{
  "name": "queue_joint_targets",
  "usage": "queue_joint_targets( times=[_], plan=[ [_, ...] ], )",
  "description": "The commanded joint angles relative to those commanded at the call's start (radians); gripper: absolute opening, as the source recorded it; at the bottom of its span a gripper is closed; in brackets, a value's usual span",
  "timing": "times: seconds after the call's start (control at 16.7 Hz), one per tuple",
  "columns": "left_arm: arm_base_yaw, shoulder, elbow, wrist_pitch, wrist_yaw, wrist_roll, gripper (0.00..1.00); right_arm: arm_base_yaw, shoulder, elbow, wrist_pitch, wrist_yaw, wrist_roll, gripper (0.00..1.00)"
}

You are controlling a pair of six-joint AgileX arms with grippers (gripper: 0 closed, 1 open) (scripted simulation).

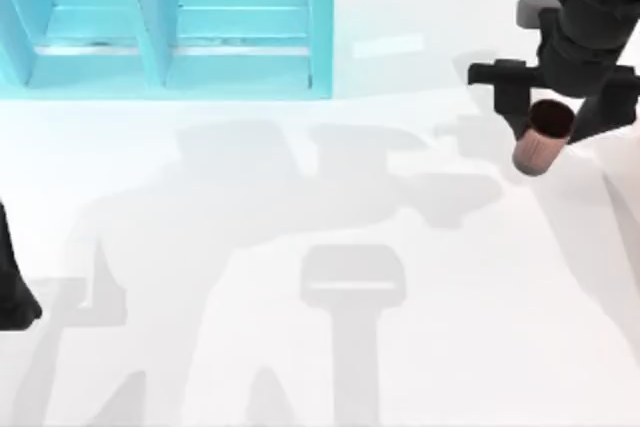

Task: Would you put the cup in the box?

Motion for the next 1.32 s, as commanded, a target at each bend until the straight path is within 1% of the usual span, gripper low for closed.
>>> queue_joint_targets(
  times=[0.3, 0.54, 0.84, 0.96, 1.14, 1.32],
  plan=[
    [0.000, 0.000, 0.000, 0.000, 0.000, 0.000, 1.00, -0.186, -0.102, 0.003, -0.018, 0.029, -0.142, 0.00],
    [0.000, 0.000, 0.000, 0.000, 0.000, 0.000, 1.00, -0.329, -0.158, -0.020, -0.073, 0.058, -0.263, 0.00],
    [0.000, 0.000, 0.000, 0.000, 0.000, 0.000, 1.00, -0.488, -0.225, -0.034, -0.146, 0.061, -0.414, 0.00],
    [0.000, 0.000, 0.000, 0.000, 0.000, 0.000, 1.00, -0.544, -0.247, -0.032, -0.175, 0.059, -0.507, 0.00],
    [0.000, 0.000, 0.000, 0.000, 0.000, 0.000, 1.00, -0.624, -0.274, -0.029, -0.232, 0.037, -0.684, 0.00],
    [0.000, 0.000, 0.000, 0.000, 0.000, 0.000, 1.00, -0.685, -0.297, -0.047, -0.289, 0.002, -0.793, 0.00]
  ],
)
